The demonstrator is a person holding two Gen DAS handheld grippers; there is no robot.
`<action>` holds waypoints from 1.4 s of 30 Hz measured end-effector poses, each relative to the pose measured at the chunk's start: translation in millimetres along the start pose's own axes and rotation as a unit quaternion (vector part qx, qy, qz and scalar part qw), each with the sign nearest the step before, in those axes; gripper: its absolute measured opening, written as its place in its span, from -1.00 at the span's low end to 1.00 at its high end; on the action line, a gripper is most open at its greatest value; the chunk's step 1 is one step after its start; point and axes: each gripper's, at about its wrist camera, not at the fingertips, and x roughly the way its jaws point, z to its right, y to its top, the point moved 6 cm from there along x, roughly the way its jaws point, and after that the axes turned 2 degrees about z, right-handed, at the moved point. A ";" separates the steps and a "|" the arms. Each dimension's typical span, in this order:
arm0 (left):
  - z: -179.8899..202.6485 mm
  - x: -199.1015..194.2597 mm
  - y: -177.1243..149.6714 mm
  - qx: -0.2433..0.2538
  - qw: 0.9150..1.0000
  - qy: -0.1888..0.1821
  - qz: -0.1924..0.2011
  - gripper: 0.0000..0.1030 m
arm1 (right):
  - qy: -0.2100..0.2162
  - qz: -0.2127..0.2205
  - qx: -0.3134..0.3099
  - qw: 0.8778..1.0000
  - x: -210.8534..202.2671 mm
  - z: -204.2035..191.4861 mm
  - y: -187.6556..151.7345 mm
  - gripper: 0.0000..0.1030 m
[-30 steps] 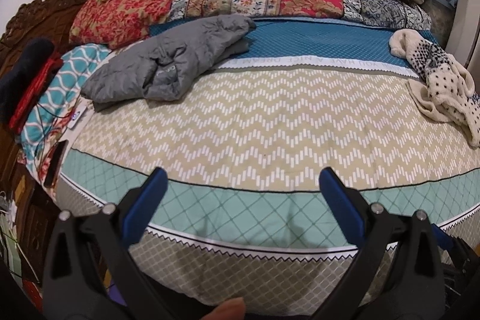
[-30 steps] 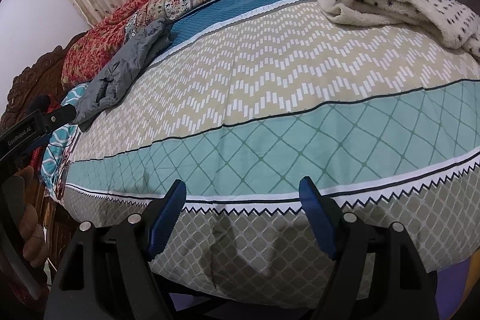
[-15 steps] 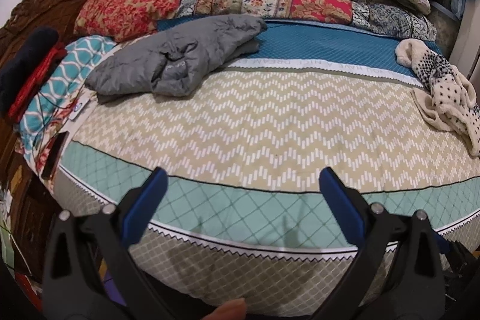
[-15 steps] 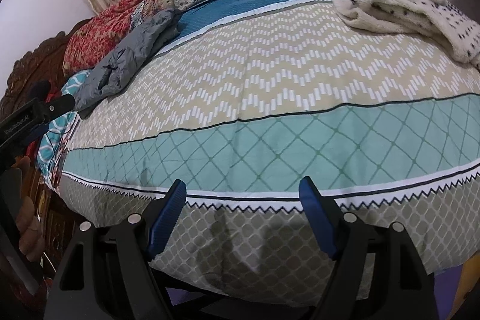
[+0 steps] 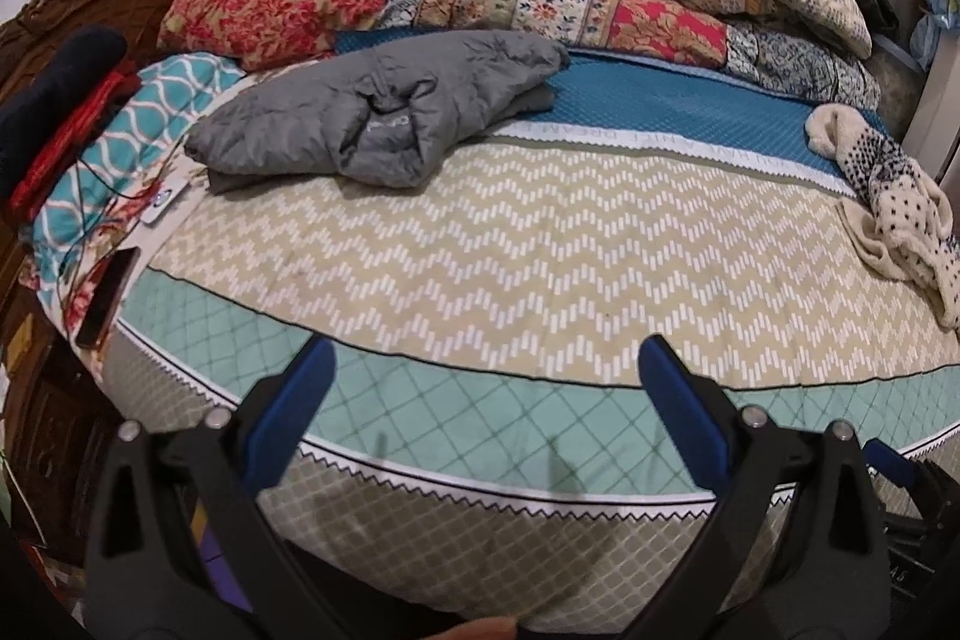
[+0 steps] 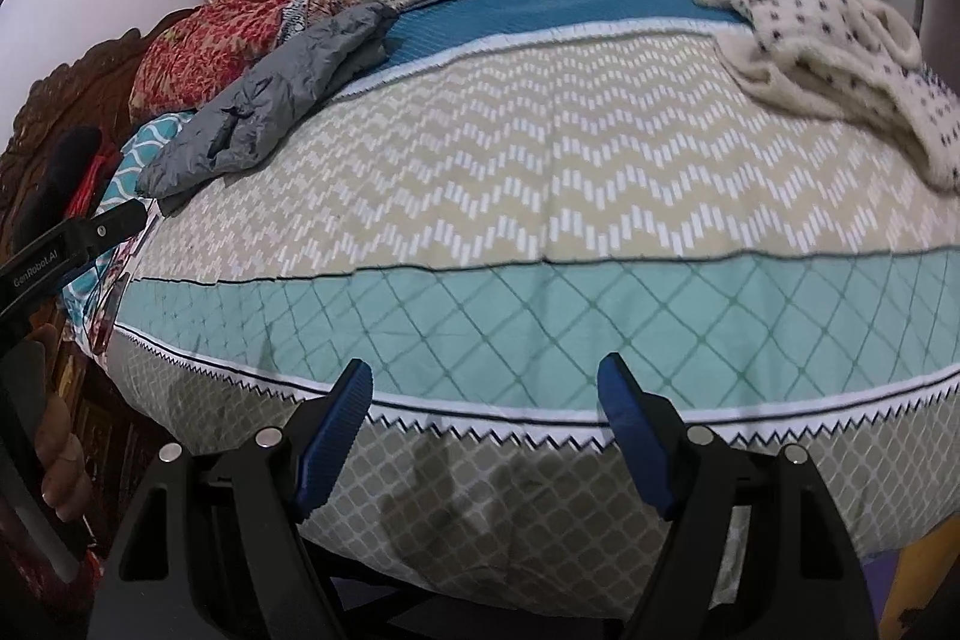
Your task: Fold large clothes
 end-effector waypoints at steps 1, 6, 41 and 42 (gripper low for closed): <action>-1.5 0.1 0.2 -0.002 1.000 -0.001 0.000 0.88 | 0.001 0.001 -0.003 1.000 -0.8 -2.9 1.8 0.55; -12.0 8.8 -1.8 -0.012 1.000 -0.001 -0.012 0.88 | 0.010 0.032 -0.024 0.999 -15.6 -24.1 15.4 0.55; -28.2 3.6 -5.3 -0.037 0.999 0.020 -0.010 0.88 | 0.015 0.020 0.000 1.000 -16.3 -24.0 1.0 0.56; -28.4 4.1 -5.0 -0.034 0.999 0.024 -0.012 0.88 | 0.017 0.016 0.001 1.000 -15.2 -24.3 0.6 0.56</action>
